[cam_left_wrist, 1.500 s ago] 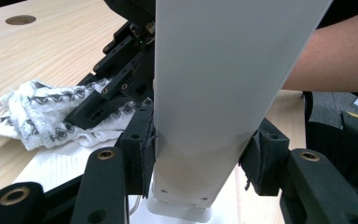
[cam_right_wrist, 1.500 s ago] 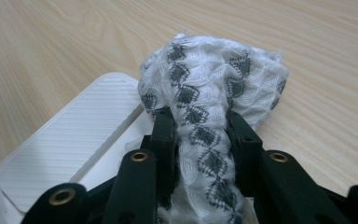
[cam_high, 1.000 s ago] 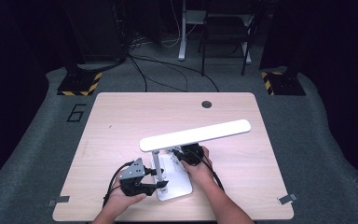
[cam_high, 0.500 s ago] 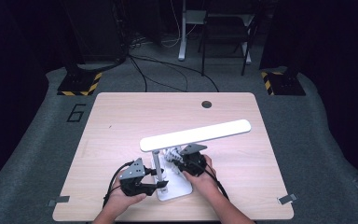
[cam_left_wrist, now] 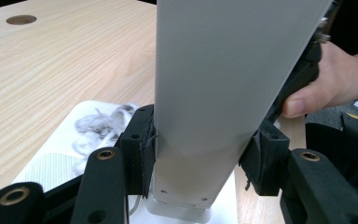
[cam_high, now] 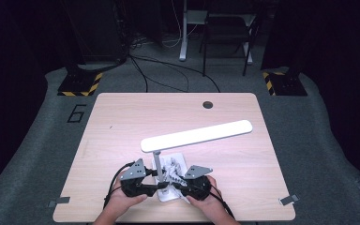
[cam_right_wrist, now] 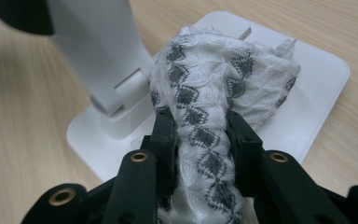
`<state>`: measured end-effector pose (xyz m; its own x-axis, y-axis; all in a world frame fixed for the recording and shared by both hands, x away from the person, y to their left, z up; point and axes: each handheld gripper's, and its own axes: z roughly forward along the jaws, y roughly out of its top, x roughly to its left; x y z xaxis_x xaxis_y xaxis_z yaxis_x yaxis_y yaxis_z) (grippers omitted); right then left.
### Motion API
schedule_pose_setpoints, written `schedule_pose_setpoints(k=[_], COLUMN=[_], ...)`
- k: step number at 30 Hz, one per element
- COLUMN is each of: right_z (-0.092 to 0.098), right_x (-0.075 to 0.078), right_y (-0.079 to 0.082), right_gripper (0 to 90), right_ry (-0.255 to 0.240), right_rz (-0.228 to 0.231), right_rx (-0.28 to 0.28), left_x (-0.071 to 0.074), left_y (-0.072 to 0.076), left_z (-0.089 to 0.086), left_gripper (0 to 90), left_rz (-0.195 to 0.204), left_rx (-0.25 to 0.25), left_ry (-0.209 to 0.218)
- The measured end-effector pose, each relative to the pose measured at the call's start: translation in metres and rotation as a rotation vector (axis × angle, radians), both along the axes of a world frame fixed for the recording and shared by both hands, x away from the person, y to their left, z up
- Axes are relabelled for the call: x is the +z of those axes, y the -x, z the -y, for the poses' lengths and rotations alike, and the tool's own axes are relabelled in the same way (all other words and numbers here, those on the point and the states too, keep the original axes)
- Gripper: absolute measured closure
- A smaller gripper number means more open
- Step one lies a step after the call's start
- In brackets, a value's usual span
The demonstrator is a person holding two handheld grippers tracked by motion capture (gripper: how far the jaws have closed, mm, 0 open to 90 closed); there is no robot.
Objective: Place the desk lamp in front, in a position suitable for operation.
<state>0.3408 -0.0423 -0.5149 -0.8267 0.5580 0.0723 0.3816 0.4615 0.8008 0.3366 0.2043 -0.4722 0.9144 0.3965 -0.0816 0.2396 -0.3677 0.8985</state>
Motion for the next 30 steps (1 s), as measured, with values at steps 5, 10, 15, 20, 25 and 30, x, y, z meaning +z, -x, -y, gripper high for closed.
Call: schedule_pose_setpoints(k=[5,10,15,20,25,30], right_z=[0.011,0.024,0.021,0.016,0.018,0.026], right_x=[0.001,0.001,0.001,0.001,0.006,0.017], right_y=[0.006,0.005,0.005,0.005,0.005,0.006], right_gripper=[68.6,68.1,59.0,49.3,39.8,37.8], right_ry=[0.015,0.016,-0.005,-0.031,-0.083,-0.094], right_rz=[-0.007,0.0,0.002,0.004,-0.008,0.042], right_rx=[0.023,0.004,0.0,-0.007,-0.025,-0.042], left_x=[0.0,0.0,0.0,0.0,0.0,0.0], left_y=[0.0,-0.001,-0.001,-0.001,-0.001,0.0], left_z=[0.0,-0.001,-0.001,-0.001,0.0,-0.001], left_gripper=[51.0,51.0,51.0,51.0,51.0,51.0], left_rz=[0.001,0.0,-0.003,0.001,0.003,0.002], left_rx=[0.001,-0.005,-0.013,-0.008,-0.005,-0.004], left_ry=[0.001,0.001,-0.001,0.0,0.003,0.001])
